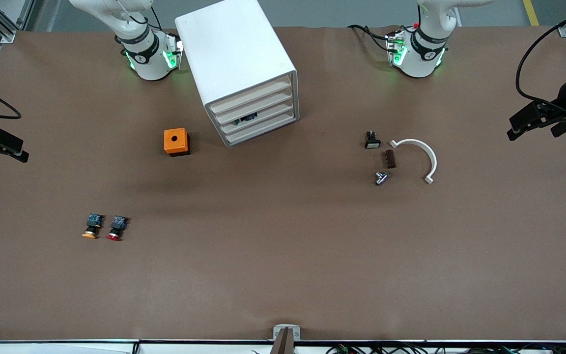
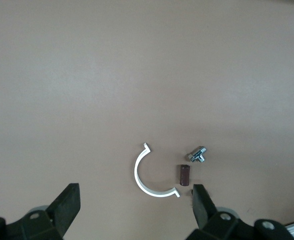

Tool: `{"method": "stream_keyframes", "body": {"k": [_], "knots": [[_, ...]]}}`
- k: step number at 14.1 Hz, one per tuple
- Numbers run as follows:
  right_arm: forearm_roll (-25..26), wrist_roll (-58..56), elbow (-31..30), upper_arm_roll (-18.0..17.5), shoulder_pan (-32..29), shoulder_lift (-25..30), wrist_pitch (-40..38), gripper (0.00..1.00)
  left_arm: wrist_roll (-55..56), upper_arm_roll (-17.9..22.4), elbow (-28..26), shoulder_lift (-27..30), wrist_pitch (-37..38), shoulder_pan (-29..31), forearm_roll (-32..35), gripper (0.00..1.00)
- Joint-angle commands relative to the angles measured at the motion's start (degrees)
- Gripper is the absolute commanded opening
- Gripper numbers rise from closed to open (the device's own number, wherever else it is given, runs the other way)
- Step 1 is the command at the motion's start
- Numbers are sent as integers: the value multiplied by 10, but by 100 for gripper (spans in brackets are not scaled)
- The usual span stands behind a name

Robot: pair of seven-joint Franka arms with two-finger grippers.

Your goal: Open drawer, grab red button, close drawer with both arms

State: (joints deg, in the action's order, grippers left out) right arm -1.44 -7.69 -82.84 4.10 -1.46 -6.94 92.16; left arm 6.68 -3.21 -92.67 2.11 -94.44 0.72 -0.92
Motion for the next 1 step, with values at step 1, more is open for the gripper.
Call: {"method": "stream_keyframes", "body": {"k": [1], "knots": [[10, 9, -12, -2, 2, 14, 2, 100, -4, 0, 15, -5, 13, -2, 2, 99]]}}
